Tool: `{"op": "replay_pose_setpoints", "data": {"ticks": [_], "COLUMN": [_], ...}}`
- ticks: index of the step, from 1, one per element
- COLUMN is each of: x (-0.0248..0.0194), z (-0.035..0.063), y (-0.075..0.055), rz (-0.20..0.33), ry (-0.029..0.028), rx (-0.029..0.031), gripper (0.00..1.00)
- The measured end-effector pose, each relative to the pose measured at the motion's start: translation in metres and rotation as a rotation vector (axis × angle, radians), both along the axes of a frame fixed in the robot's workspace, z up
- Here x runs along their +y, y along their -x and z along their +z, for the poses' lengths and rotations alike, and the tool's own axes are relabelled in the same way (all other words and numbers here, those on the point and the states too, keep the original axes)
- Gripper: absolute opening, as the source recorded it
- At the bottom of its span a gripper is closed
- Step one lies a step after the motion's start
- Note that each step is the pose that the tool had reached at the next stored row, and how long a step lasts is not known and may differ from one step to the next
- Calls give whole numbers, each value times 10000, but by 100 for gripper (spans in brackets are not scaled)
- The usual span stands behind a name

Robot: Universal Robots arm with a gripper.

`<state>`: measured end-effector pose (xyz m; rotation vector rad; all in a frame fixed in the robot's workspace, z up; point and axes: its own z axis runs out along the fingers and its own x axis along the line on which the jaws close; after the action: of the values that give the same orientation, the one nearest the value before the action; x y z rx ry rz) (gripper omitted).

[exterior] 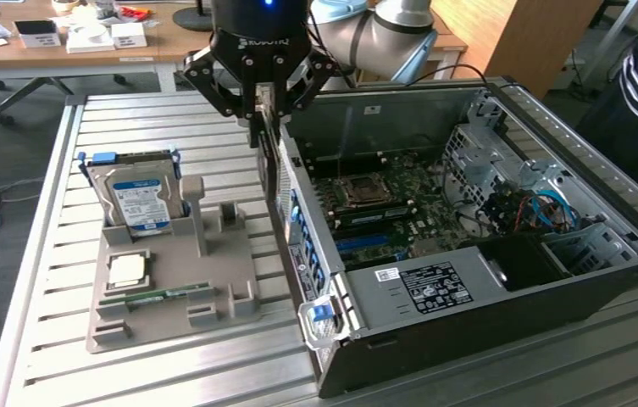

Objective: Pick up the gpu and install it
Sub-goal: 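Pick up the gpu and move the gpu toward the slot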

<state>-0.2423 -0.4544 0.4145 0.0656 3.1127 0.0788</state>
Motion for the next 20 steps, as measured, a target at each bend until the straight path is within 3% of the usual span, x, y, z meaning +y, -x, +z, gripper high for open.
{"op": "replay_pose_setpoints", "data": {"ticks": [20], "x": [11], "z": [-1], "y": [-445], "rz": [1], "ry": [-11], "rx": [-1], "gripper": [27]}}
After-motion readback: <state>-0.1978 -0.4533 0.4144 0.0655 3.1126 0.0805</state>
